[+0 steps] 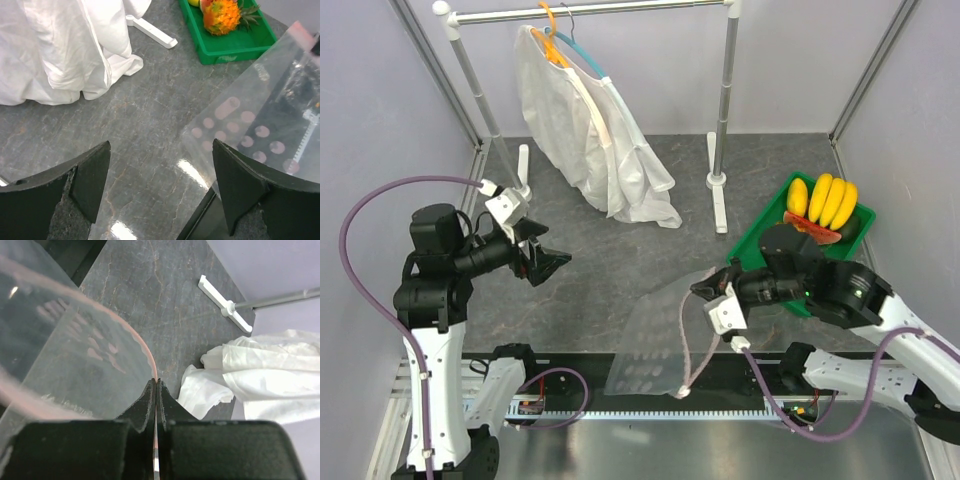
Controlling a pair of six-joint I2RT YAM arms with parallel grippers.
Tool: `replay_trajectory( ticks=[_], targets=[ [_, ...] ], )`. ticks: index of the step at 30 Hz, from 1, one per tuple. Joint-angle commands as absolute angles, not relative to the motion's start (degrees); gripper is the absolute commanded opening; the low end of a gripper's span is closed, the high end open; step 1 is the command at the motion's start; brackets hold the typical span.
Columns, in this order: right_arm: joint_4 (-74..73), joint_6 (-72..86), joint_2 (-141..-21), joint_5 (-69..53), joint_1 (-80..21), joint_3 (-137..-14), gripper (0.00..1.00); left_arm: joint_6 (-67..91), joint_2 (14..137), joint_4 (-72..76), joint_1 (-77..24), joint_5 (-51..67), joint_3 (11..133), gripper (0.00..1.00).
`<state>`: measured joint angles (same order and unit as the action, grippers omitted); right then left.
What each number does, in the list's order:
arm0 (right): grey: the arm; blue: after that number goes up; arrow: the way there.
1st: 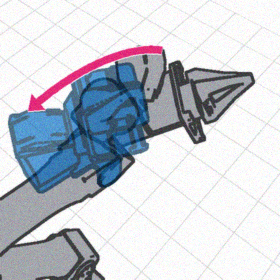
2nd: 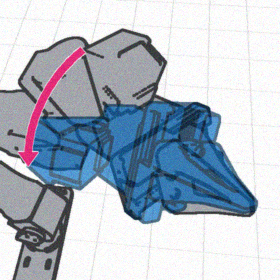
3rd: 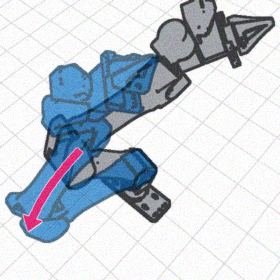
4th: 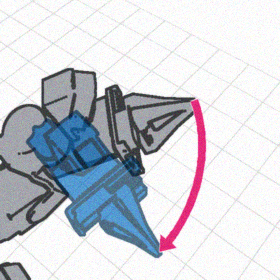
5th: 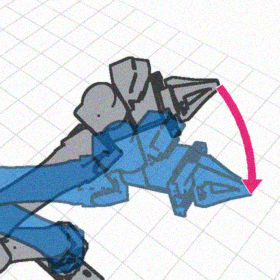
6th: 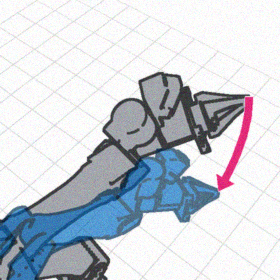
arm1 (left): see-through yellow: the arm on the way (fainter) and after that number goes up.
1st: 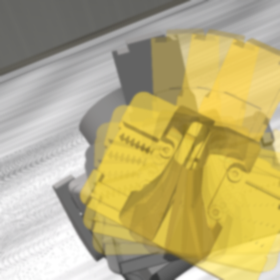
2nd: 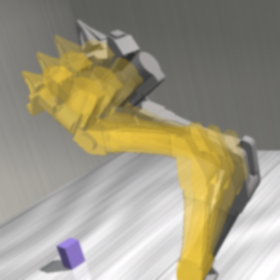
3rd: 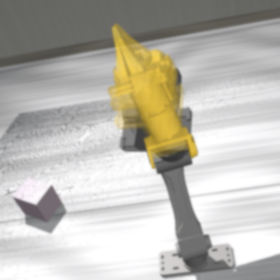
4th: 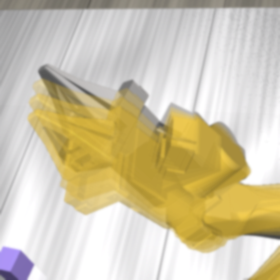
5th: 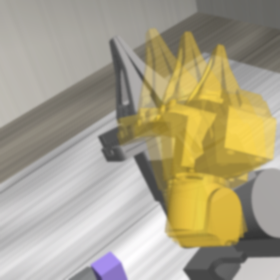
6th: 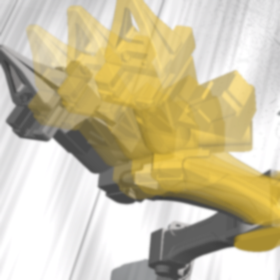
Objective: Place the food in the zip-top bag and seal the zipper
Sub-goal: Pick up the zipper food storage bag at the center of the board.
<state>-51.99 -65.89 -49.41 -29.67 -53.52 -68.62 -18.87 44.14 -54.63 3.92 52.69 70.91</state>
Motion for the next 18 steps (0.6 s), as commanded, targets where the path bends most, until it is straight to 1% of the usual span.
replay_trajectory(
  ticks=[1,4,6,7,9,10,13,18],
  targets=[
    [-43.7,-69.3,-55.5,-30.2,-53.8,-65.6,0.00,-13.8,45.6,-55.1,3.3,54.1,70.8,0.87],
    [-40.3,-68.7,-60.5,-29.6,-53.7,-66.4,0.00,-7.2,47.1,-53.7,2.4,56.5,69.5,0.86],
    [-38.4,-68.9,-61.4,-28.9,-53.7,-67.0,0.00,-2.7,47.9,-51.5,0.6,56.8,67.8,0.85],
    [-38.2,-69.4,-62.3,-28.6,-53.7,-67.4,0.00,1.3,48.8,-50.9,-3.9,55.9,67.1,0.84],
    [-38.1,-68.9,-63.5,-27.3,-53.7,-69.3,0.00,4.3,49.7,-47.8,-10.2,52.4,65.3,0.83],
    [-38.1,-68.1,-64.8,-26.7,-53.7,-70.3,0.00,6.8,50.0,-46.9,-16.9,48.0,64.8,0.82],
    [-38.1,-63.6,-67.2,-23.3,-53.7,-74.0,0.00,13.4,51.1,-41.3,-23.3,44.7,62.1,0.83],
    [-36.9,-55.8,-68.1,-20.0,-53.7,-77.0,0.00,21.9,56.3,-34.0,-25.7,42.5,63.6,0.83]
  ],
)
